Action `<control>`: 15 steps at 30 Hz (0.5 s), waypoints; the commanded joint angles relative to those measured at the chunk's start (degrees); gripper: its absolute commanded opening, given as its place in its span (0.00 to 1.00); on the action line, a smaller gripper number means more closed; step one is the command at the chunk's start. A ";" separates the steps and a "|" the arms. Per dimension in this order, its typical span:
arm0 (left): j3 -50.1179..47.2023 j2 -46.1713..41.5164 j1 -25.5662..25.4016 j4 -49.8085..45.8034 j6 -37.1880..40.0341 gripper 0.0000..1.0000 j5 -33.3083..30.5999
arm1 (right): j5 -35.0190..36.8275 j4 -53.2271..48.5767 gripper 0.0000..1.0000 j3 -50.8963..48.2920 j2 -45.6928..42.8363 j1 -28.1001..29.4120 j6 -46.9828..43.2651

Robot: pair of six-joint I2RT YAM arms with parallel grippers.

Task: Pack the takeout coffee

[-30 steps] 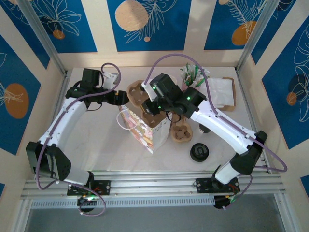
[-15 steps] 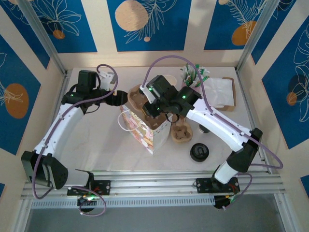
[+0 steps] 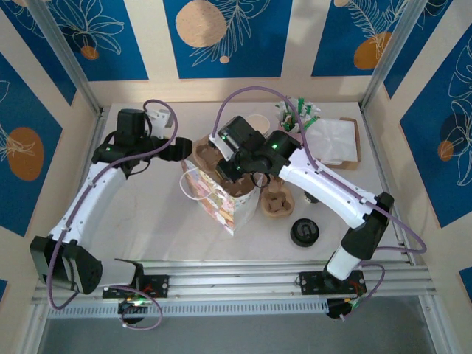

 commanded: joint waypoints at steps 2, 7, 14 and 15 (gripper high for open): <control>-1.22 -2.36 0.47 3.21 0.18 0.90 -2.63 | -0.35 -3.27 0.24 3.48 2.28 0.30 -1.25; -3.53 -5.07 0.50 6.67 0.49 0.96 -2.20 | -0.49 -5.71 0.24 6.05 4.76 0.32 -1.47; -4.88 -7.33 0.54 8.31 0.78 0.96 -6.90 | -0.48 -8.69 0.24 9.46 7.58 0.27 -1.50; -5.12 -7.70 0.51 8.79 1.20 0.96 -6.15 | -0.29 -8.90 0.24 9.77 7.82 0.35 -1.50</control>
